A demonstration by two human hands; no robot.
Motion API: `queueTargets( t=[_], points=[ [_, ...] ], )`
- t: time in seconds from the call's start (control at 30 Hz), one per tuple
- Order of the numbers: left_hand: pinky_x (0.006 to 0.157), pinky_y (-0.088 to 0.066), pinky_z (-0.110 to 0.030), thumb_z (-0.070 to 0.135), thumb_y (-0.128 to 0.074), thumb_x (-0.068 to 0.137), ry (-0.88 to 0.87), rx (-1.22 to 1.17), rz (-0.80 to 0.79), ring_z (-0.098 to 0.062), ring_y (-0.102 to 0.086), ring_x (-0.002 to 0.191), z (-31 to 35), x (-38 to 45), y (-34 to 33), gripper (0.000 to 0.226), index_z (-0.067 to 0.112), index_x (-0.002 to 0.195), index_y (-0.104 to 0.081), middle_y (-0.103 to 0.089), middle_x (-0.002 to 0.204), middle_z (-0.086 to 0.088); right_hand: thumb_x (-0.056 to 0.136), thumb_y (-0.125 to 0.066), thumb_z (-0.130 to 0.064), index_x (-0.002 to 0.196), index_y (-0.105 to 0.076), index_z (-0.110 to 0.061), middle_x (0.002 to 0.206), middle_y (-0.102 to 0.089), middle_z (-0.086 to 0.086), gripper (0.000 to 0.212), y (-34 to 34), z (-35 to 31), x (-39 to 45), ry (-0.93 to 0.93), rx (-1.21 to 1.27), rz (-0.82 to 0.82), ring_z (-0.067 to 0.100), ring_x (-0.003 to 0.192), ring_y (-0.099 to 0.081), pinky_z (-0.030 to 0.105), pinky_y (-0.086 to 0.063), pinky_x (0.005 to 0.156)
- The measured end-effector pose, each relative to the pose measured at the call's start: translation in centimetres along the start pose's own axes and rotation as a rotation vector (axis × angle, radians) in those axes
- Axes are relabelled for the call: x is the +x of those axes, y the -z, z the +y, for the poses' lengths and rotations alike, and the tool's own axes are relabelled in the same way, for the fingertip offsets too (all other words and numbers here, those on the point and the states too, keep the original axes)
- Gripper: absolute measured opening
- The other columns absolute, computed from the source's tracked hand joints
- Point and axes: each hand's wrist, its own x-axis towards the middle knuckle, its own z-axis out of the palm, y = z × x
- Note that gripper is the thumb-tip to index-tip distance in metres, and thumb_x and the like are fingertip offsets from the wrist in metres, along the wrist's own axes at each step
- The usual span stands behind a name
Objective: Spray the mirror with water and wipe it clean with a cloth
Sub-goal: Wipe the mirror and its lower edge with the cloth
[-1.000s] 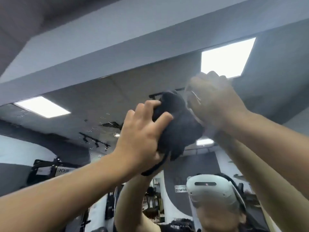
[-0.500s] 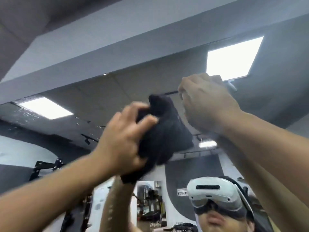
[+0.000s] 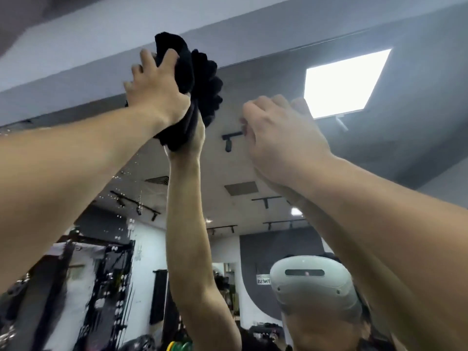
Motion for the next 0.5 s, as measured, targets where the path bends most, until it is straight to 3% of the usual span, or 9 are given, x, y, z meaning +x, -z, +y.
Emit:
queueTargets(
  t=[0.17,0.33,0.4,0.5],
  points=[
    [0.097,-0.044,-0.057,0.037,-0.067,0.087,-0.330,-0.157,0.002,-0.042,-0.048,0.115,-3.1,-8.3,2.8,0.046,0.023,0.126,-0.046,-0.041,0.129,-0.017,0.102,-0.038,-0.024,0.114,-0.054,-0.020,0.111,-0.057,0.002,0.020,0.3,-0.6,0.0,-0.048,0.029,-0.034,0.024,0.104,-0.047,0.040,-0.035,0.089],
    [0.087,-0.045,-0.055,0.039,-0.071,0.077,-0.573,-0.286,-0.116,-0.040,-0.052,0.113,-5.9,-18.0,5.9,0.046,0.022,0.117,-0.056,-0.048,0.133,-0.015,0.094,-0.046,-0.020,0.102,-0.052,-0.015,0.096,-0.049,0.005,0.012,1.7,-2.6,1.1,-0.087,-0.056,-0.117,0.023,0.088,-0.038,0.044,-0.031,0.088],
    [0.085,-0.045,-0.053,0.040,-0.079,0.073,-0.670,-0.330,-0.148,-0.039,-0.053,0.112,-7.4,-21.5,6.8,0.051,0.021,0.116,-0.059,-0.050,0.135,-0.016,0.100,-0.043,-0.024,0.108,-0.056,-0.015,0.100,-0.055,0.004,0.017,2.1,-4.1,1.4,-0.098,0.033,-0.067,0.023,0.091,-0.043,0.041,-0.033,0.090],
    [0.084,-0.047,-0.048,0.037,-0.090,0.071,-0.854,-0.418,-0.139,-0.029,-0.053,0.112,-9.8,-25.5,7.8,0.054,0.027,0.117,-0.064,-0.050,0.137,-0.008,0.103,-0.041,-0.026,0.122,-0.055,-0.017,0.122,-0.058,0.003,0.025,1.4,-7.0,1.5,-0.046,0.123,-0.072,0.024,0.110,-0.050,0.039,-0.038,0.097]
  ],
)
